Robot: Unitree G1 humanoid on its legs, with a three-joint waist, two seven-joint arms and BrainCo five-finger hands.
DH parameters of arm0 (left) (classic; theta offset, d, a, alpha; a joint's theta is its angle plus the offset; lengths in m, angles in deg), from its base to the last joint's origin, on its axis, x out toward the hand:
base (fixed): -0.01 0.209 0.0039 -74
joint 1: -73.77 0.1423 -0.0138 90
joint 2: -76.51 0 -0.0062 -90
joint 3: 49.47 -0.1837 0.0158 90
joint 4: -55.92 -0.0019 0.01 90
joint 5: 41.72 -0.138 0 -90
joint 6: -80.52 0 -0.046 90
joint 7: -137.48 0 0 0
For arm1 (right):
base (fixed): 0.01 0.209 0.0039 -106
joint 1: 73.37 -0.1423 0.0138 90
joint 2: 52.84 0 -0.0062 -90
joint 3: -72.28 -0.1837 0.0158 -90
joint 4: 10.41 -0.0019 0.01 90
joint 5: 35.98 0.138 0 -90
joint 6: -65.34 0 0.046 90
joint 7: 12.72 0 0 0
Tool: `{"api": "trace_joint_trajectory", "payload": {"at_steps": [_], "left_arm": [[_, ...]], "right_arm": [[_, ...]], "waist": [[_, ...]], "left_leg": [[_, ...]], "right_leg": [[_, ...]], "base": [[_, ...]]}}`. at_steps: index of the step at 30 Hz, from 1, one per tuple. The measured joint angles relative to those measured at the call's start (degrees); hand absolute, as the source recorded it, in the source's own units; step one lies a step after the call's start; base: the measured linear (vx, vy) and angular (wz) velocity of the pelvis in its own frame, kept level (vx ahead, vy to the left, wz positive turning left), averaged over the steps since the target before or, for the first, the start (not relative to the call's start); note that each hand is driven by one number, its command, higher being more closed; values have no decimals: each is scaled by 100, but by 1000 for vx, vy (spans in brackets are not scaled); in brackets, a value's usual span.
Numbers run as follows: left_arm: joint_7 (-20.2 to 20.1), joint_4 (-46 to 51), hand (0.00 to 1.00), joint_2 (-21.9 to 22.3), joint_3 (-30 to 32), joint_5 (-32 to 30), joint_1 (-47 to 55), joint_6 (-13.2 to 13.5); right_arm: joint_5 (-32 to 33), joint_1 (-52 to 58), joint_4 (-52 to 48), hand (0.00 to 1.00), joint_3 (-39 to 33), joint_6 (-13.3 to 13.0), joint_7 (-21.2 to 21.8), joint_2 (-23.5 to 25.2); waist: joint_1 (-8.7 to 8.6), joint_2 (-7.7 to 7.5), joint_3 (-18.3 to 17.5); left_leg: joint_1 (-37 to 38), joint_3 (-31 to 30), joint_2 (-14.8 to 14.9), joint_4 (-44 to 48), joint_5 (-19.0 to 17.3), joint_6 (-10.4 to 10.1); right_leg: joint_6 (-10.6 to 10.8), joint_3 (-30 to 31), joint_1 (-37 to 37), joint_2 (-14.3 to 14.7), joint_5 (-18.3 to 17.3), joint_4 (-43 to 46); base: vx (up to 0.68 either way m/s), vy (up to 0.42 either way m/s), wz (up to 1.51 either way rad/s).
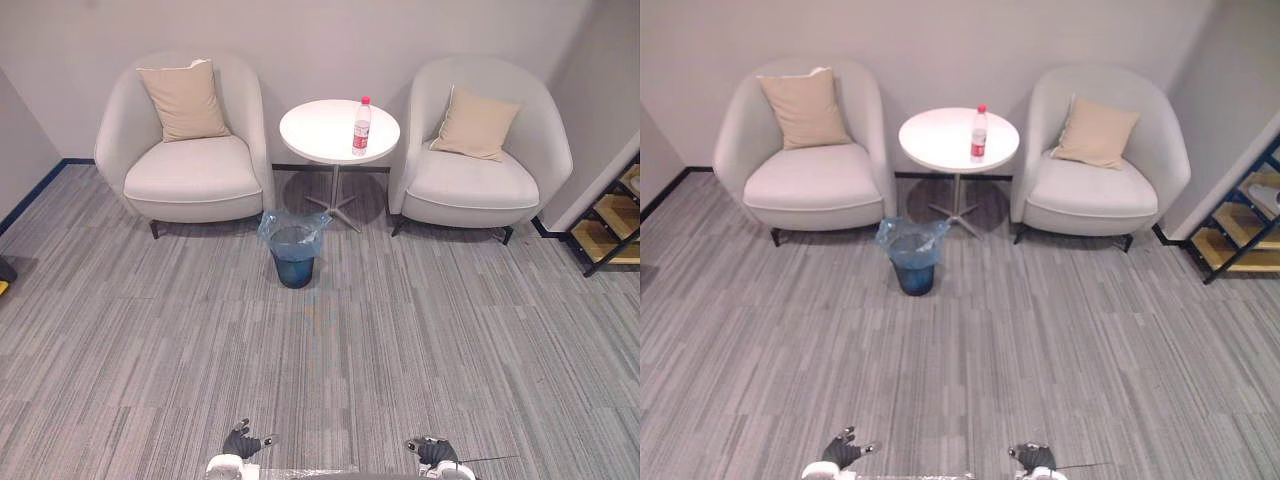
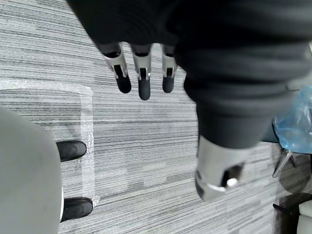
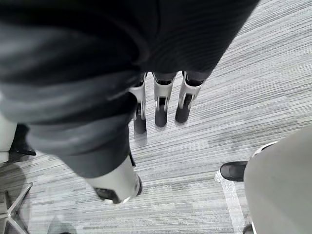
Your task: Gather rubbish on tea table into small bin, then transfer packed bag to large trash can.
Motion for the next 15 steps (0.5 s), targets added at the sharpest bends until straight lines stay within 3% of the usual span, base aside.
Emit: {"api": "trace_joint_trajectory", "payload": {"at_steps": [15], "left_arm": [[-21,-8,0,51,162,-101,-1,-38]], "right_arm": [[7,-4,1,0,-86,22,27,4]], "waist": [[-2,39,19]], "left_leg": [[9,19,6,1,-1,0]], "right_leg": [[1,16,-27,-1,-6,63]], "base": [[-37,-16,-1]]}}
